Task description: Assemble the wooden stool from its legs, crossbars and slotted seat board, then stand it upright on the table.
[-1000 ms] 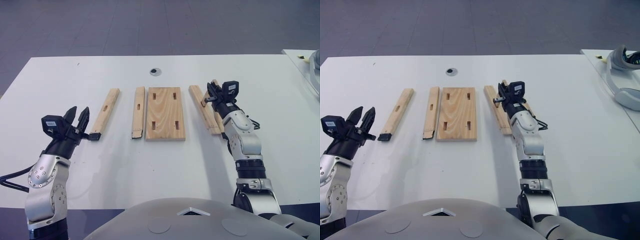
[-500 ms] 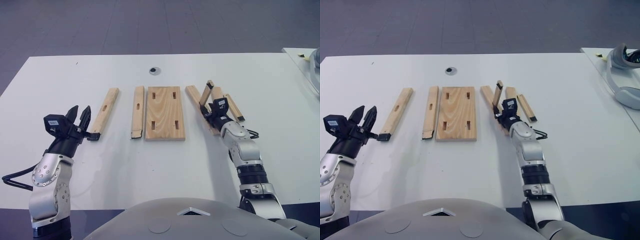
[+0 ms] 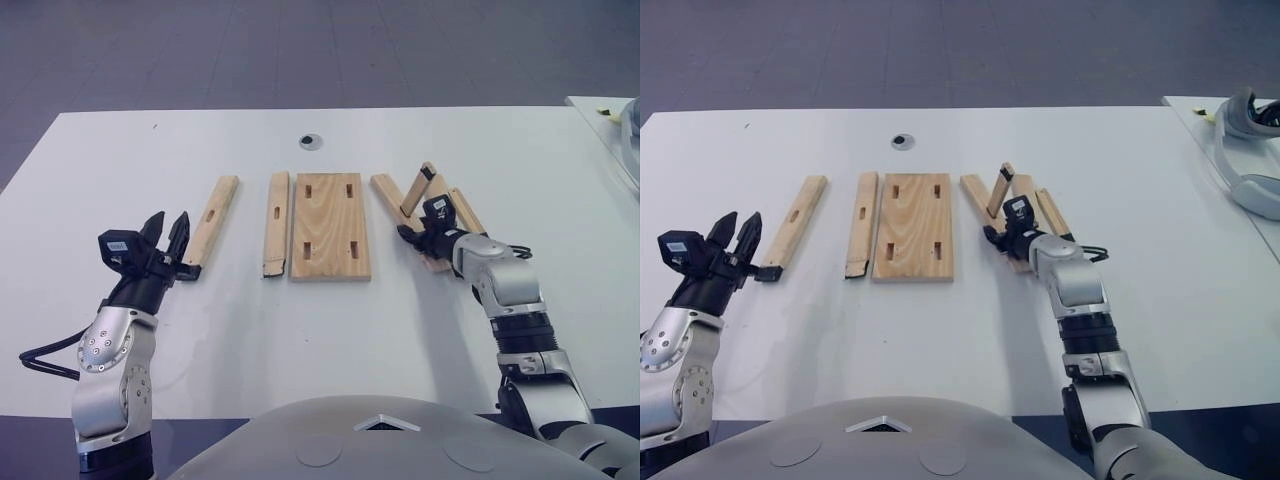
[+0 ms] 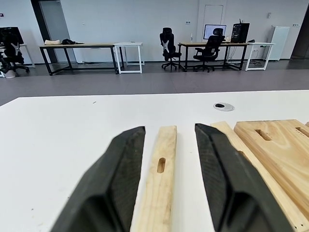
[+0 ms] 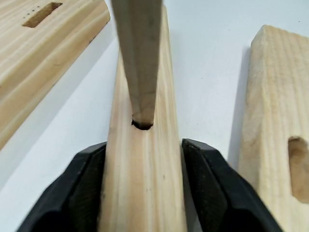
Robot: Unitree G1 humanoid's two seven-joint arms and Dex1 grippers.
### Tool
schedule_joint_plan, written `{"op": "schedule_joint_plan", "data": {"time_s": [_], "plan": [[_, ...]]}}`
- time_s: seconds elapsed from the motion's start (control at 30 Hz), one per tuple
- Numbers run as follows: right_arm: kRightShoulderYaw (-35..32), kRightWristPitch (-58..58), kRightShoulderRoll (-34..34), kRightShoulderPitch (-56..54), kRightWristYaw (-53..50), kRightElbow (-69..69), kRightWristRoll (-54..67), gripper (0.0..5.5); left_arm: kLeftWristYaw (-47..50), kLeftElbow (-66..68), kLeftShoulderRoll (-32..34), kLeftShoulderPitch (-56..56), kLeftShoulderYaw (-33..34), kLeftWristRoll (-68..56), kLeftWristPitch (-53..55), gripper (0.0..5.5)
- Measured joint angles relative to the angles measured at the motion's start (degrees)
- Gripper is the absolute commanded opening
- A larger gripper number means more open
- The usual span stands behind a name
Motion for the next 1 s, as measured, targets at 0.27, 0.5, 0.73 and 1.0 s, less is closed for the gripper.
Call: {"op": "schedule_joint_plan", "data": {"time_s": [0.27,0.5,0.73,1.0], "plan": [[-8.2,2.5,2.8,-14.7,7.7,7.2,11.9,2.07,-8.1,-0.3,8.8,-7.3,4.8,-19.2,12.9,1.88],[-12.5,19.6,8.5,-27.9,21.7,1.6,38.7,2.07,-10.1,9.6,20.4,-35.8,6.7,-61.4,33.9,2.16],[-11.5,28.7,10.2,-26.0,23.4,-4.8,50.4,2.07,-4.8,13.5,21.5,-42.3,3.4,-74.3,40.0,3.32],[-11.3,29.1,10.0,-24.9,21.7,-5.6,52.3,2.07,-2.4,15.7,21.9,-42.7,3.5,-75.3,40.0,3.86]]}}
